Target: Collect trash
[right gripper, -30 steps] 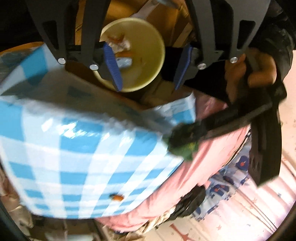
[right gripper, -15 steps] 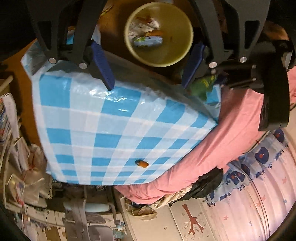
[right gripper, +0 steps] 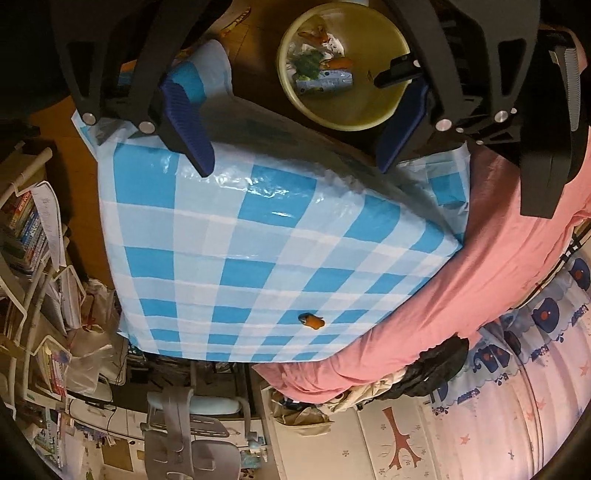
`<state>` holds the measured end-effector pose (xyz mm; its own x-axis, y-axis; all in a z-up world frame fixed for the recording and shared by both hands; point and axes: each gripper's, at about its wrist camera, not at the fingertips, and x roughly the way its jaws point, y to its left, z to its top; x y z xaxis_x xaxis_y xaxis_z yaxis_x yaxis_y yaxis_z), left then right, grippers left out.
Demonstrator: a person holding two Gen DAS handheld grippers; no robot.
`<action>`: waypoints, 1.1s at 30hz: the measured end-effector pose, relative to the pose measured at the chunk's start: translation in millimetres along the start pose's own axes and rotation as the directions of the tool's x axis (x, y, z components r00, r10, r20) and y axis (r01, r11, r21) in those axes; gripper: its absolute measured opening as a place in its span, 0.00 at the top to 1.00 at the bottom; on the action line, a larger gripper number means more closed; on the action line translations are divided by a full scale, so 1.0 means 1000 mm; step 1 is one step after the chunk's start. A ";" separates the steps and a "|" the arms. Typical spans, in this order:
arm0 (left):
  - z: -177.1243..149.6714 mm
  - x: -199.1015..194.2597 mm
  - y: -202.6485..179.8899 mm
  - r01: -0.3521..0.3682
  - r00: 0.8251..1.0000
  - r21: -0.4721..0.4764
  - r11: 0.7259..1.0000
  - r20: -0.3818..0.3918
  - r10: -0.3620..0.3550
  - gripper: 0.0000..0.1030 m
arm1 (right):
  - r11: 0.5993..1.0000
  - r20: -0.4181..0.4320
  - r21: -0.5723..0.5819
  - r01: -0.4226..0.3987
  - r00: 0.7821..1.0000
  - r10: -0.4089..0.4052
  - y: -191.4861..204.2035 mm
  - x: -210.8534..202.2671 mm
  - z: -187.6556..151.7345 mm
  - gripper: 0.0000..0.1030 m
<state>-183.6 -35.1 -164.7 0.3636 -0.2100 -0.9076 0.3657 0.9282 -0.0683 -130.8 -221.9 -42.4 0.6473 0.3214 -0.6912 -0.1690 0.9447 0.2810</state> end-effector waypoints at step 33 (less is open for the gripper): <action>0.007 -0.040 0.058 -0.049 0.958 -0.311 0.949 0.254 0.133 0.23 | 0.997 0.023 -0.016 0.070 0.997 -0.070 0.002 -0.001 0.003 0.11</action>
<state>-171.1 24.8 -129.3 0.6144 -0.1559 -0.7735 0.0630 0.9869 -0.1488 -129.3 -220.5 -39.4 0.6743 0.2529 -0.6938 -0.1347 0.9659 0.2212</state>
